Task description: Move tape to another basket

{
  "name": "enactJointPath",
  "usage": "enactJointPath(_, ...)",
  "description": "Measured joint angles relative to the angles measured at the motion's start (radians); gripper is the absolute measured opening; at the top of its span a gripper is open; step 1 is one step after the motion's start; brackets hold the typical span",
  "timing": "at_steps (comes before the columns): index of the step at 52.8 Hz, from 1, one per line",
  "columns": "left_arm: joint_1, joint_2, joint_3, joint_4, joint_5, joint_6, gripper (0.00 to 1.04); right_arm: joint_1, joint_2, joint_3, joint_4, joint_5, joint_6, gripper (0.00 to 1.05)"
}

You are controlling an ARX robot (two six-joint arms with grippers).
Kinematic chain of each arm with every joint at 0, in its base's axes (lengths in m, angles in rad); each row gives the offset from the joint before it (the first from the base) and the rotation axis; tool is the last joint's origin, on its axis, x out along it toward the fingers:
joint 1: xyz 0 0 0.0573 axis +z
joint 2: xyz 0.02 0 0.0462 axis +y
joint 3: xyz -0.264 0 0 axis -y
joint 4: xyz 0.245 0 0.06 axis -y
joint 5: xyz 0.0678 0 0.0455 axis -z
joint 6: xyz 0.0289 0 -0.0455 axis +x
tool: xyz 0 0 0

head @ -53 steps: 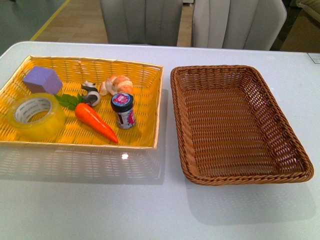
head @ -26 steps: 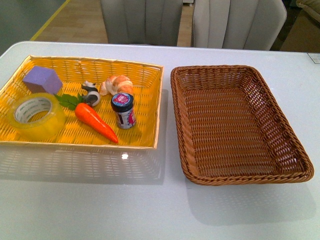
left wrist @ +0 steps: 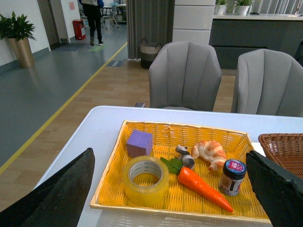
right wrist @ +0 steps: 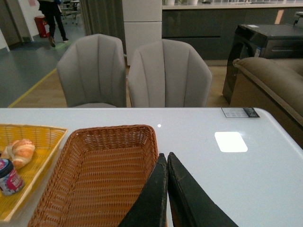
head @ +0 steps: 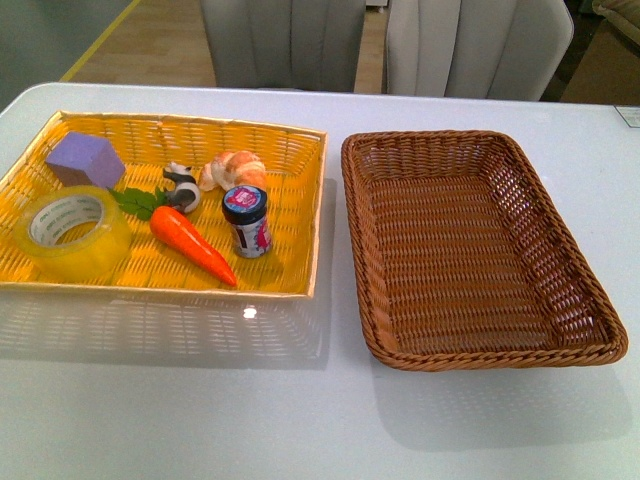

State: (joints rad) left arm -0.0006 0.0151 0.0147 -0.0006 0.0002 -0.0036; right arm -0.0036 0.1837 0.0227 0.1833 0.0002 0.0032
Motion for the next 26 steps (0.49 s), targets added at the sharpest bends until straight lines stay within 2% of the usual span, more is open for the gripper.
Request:
enactJointPath(8,0.0,0.0,0.0,0.0,0.0,0.0,0.96,0.001,-0.149,0.0,-0.171,0.0,0.0,0.02)
enactJointPath(26,0.0,0.0,0.0,0.0,0.0,0.0,0.96,0.002,-0.178,0.0,-0.182,0.0,0.0,0.02)
